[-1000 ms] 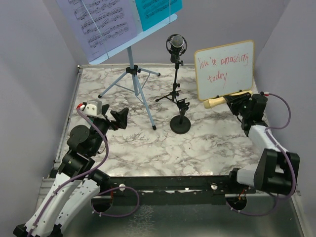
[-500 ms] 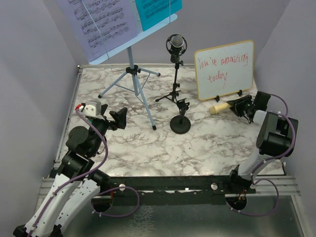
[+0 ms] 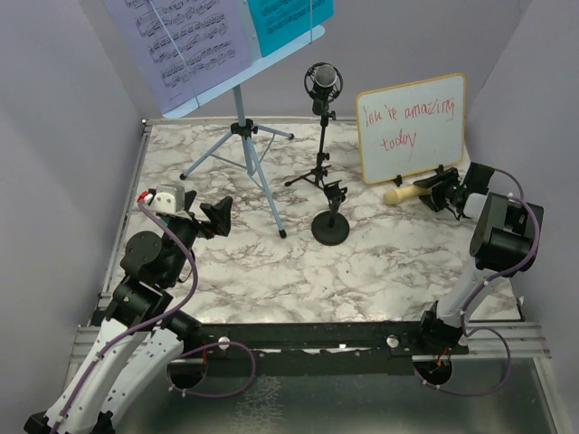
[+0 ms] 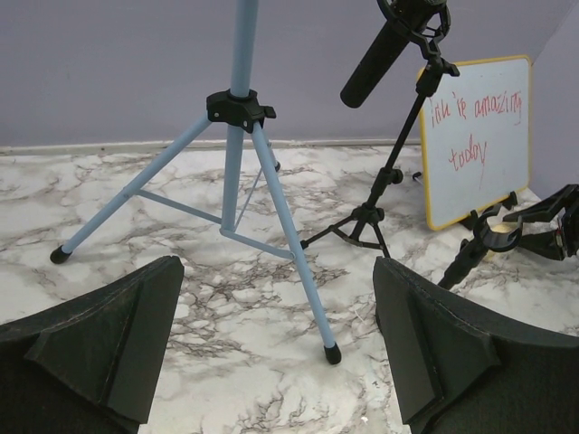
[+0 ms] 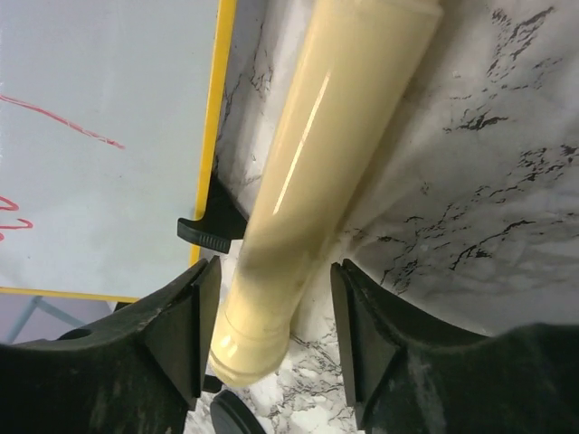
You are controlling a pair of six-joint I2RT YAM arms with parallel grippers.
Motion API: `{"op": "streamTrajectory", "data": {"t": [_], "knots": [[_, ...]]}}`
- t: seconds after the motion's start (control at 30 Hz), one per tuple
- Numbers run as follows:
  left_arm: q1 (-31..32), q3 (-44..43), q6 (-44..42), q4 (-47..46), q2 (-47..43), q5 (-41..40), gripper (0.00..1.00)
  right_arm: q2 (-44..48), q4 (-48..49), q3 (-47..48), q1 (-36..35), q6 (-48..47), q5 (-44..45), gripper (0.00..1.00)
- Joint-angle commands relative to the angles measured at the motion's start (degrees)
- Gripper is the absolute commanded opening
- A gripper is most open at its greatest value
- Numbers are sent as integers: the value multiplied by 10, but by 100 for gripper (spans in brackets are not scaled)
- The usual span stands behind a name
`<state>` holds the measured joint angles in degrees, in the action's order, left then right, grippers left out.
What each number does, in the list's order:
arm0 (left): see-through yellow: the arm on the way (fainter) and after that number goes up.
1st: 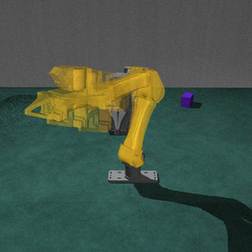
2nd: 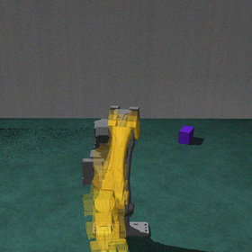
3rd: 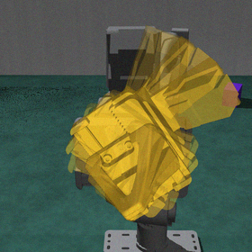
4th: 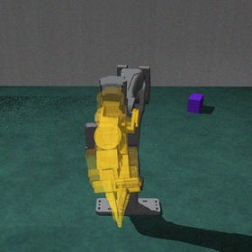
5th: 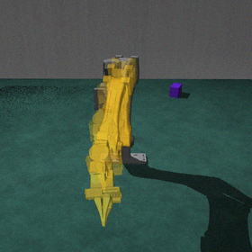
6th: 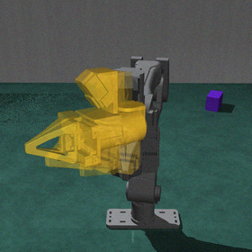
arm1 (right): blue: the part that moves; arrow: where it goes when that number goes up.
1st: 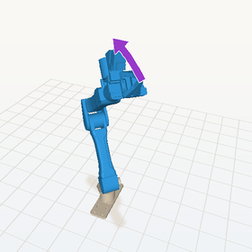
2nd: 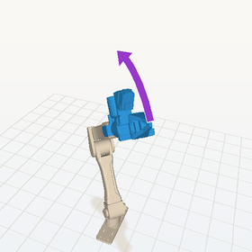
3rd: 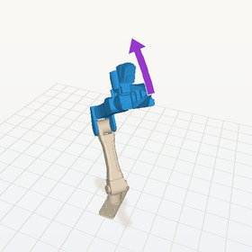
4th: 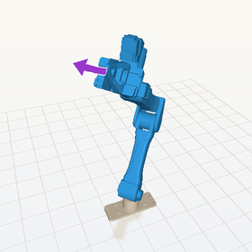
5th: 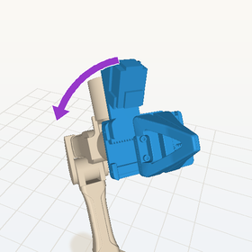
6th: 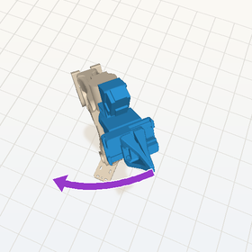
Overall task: Pack up the instrument practice props
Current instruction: Place the microphone at the center of the board.
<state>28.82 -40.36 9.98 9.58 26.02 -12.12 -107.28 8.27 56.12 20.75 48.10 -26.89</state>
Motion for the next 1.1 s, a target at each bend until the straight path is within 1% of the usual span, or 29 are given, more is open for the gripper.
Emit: {"op": "streamTrajectory", "data": {"t": [0.0, 0.1, 0.27, 0.33, 0.53, 0.67, 0.83, 0.97, 1.07], "knots": [[-3, 7, -5, 8, -7, -13, 94, -8, -18, 2, 5, -1, -3, 61], [-3, 7, -5, 7, -8, -13, 94, -5, -17, -2, 5, -5, -6, 67], [-3, 7, -5, 6, -9, -13, 94, -5, -14, 4, 5, -8, -31, 68], [-3, 7, -5, 6, -9, -13, 94, 6, -12, 0, 5, -8, -26, 69], [-3, 7, -4, 6, -9, -13, 94, 58, -8, -33, 4, -37, -12, 72], [-3, 7, -4, 6, -8, -13, 94, 130, 9, -80, -6, -69, 3, 74], [-4, 6, -4, 7, -5, -12, 94, 238, 54, -160, -62, -137, 25, 75], [-4, 6, -5, 7, -4, -10, 94, 324, 142, -250, -133, -177, 59, 75], [-4, 7, -5, 6, -1, -9, 94, 367, 193, -295, -183, -215, 76, 74]]}}
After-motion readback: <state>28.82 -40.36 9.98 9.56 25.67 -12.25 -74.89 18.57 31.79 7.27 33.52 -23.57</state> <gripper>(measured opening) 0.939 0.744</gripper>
